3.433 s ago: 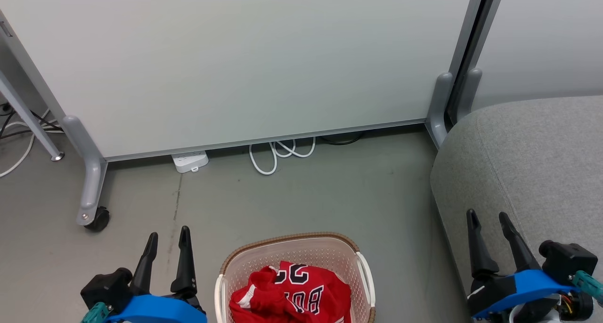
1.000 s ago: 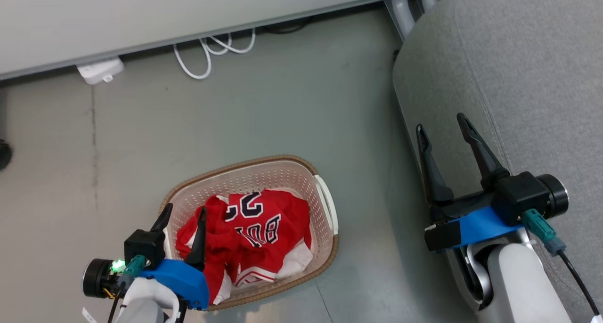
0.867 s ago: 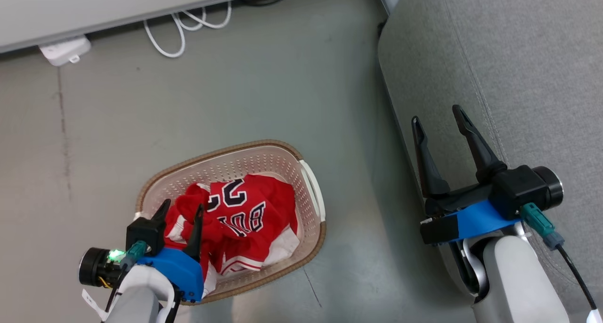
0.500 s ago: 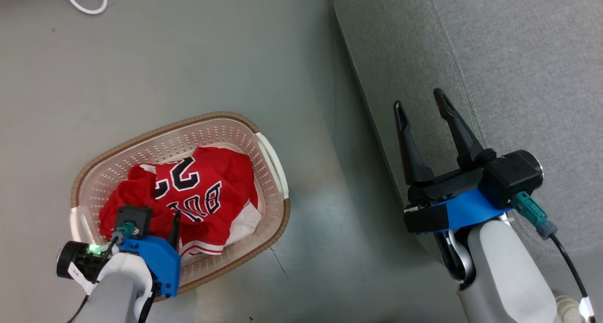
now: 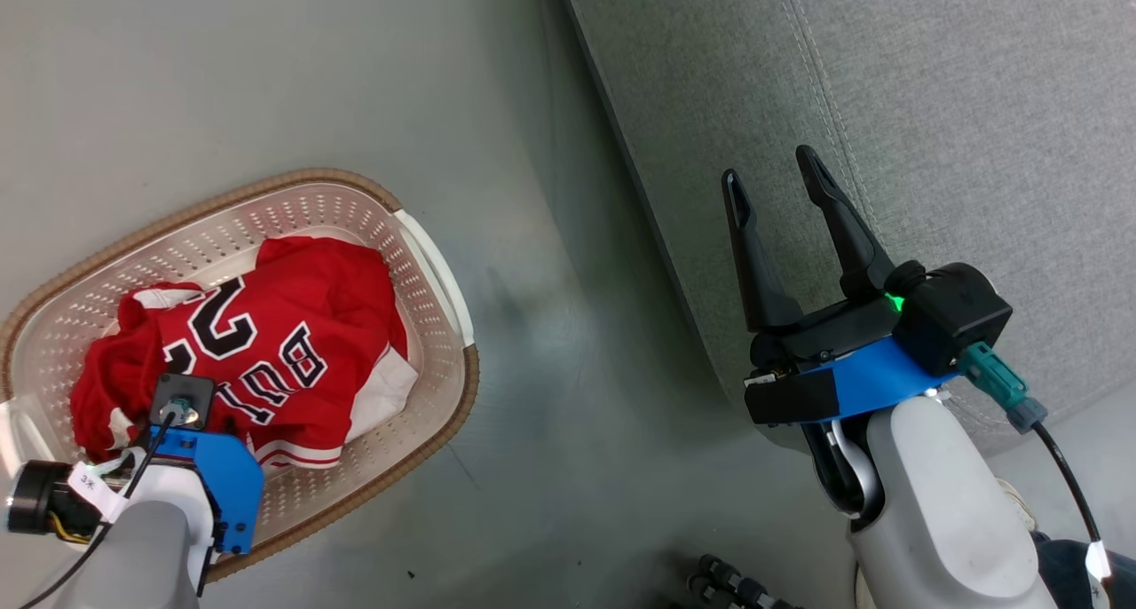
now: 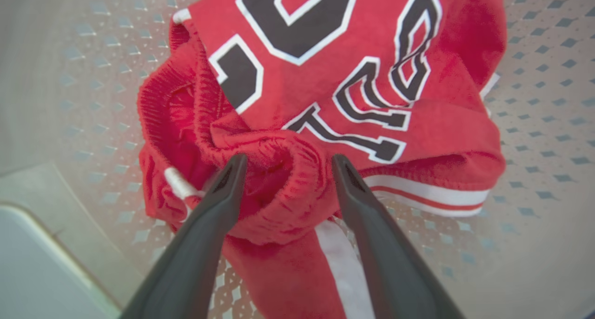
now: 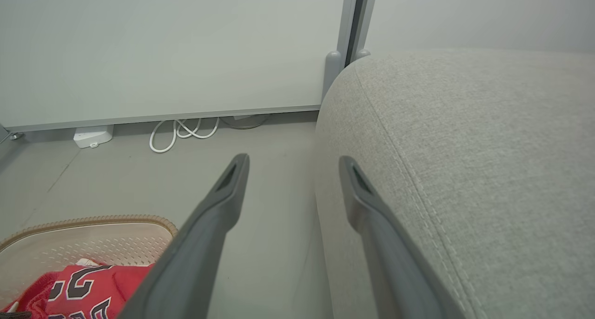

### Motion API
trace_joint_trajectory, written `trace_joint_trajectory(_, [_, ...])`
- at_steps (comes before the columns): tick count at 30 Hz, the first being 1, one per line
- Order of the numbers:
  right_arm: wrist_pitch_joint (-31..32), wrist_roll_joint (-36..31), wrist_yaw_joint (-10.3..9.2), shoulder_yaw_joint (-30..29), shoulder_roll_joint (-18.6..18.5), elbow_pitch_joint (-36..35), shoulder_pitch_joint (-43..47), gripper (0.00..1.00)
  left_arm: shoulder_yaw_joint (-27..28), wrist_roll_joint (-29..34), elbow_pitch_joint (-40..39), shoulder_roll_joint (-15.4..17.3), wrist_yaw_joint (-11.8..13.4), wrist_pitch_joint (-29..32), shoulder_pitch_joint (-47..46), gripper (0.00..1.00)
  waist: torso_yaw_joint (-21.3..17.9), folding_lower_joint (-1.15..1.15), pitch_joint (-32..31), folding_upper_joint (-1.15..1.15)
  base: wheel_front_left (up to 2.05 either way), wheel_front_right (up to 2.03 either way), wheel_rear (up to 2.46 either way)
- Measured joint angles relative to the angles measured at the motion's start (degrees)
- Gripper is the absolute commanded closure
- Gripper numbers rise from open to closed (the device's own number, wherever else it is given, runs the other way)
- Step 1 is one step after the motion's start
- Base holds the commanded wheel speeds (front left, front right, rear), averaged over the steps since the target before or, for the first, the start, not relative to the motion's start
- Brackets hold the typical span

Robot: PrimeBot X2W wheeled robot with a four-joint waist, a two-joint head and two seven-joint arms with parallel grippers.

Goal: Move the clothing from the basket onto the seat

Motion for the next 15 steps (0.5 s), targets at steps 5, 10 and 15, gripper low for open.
trace_joint_trajectory(5, [-0.07,0.47,0.0,-0.02,0.0,-0.45,-0.3,0.0,-1.75,1.51,2.25,0.58,1.07,3.36,-1.59,0.0,-0.44,0.0,0.88,0.0,0.0,0.0,0.0])
trace_joint_trajectory(10, [-0.08,1.0,0.0,0.37,0.01,-0.94,-0.7,0.0,-3.83,2.85,4.02,0.71,0.34,7.01,-2.83,0.0,-0.26,-0.01,1.15,0.0,0.0,0.0,0.0])
trace_joint_trajectory(15, [-0.08,1.46,0.0,0.71,0.01,-1.13,-1.15,0.0,-5.57,3.54,4.99,0.83,-0.58,9.44,-3.82,1.0,-0.12,-0.01,1.47,0.0,0.0,0.0,0.0])
